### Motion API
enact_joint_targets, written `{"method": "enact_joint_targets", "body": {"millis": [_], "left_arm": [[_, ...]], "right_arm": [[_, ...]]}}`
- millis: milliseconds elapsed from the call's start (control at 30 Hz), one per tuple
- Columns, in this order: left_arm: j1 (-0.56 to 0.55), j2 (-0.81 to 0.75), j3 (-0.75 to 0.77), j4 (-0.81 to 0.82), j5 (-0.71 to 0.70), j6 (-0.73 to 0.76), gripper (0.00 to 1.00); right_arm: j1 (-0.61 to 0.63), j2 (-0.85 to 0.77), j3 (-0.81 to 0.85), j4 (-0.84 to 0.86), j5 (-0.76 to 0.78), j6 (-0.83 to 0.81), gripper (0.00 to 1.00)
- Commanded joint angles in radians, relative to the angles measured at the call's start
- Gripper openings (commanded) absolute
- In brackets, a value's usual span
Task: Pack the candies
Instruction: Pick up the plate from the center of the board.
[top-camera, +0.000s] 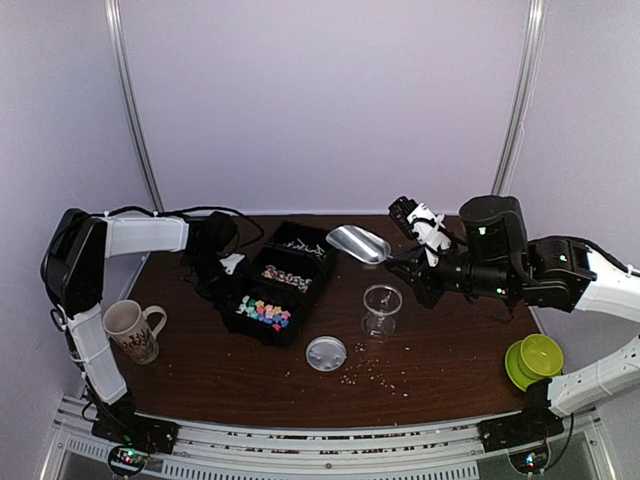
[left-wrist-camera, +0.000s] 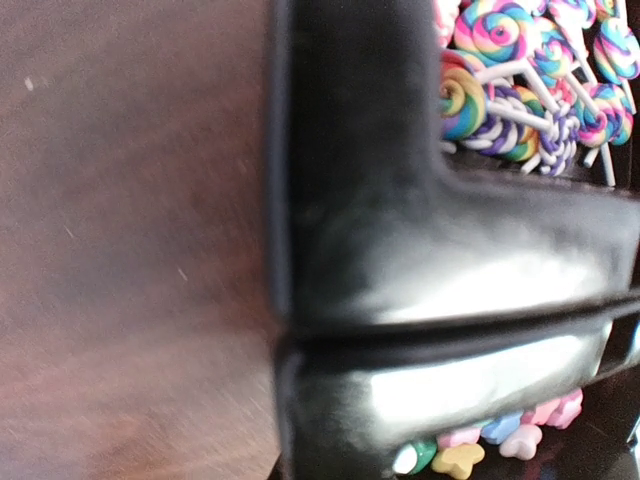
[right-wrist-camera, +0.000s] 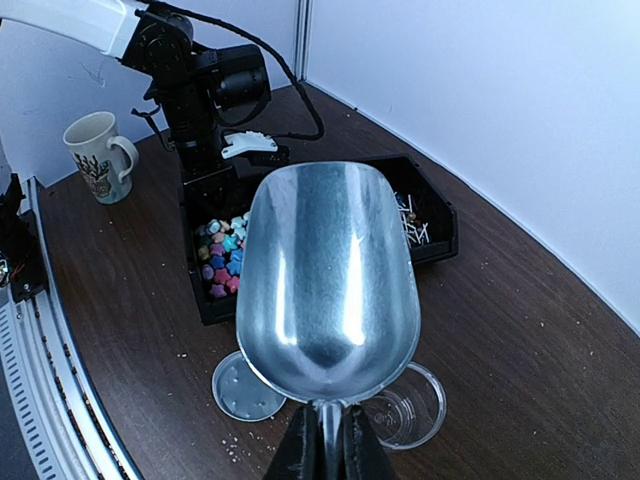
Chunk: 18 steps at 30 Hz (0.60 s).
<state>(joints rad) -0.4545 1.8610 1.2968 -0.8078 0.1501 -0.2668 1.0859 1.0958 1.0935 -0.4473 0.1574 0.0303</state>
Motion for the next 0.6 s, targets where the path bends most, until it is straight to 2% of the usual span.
{"method": "enact_joint_targets", "body": {"millis": [0, 200, 333, 567], "left_arm": [[0.003, -0.127, -0.029, 0.188, 0.186, -0.037, 0.00], [0.008, -0.184, -0.089, 0.296, 0.302, -0.105, 0.00], [0.025, -0.220, -0.182, 0.494, 0.482, -0.211, 0.00], [0.025, -0.267, -0.320, 0.829, 0.666, -0.380, 0.00]], "right_arm": [[-0.006, 0.015, 0.062, -0.040, 0.016, 0.003, 0.00], [-0.006, 0.039, 0.114, -0.080, 0.001, 0.009, 0.00], [-0.006, 0.043, 0.131, -0.086, -0.025, 0.019, 0.00], [-0.005, 0.058, 0.180, -0.131, -0.088, 0.042, 0.00]]}}
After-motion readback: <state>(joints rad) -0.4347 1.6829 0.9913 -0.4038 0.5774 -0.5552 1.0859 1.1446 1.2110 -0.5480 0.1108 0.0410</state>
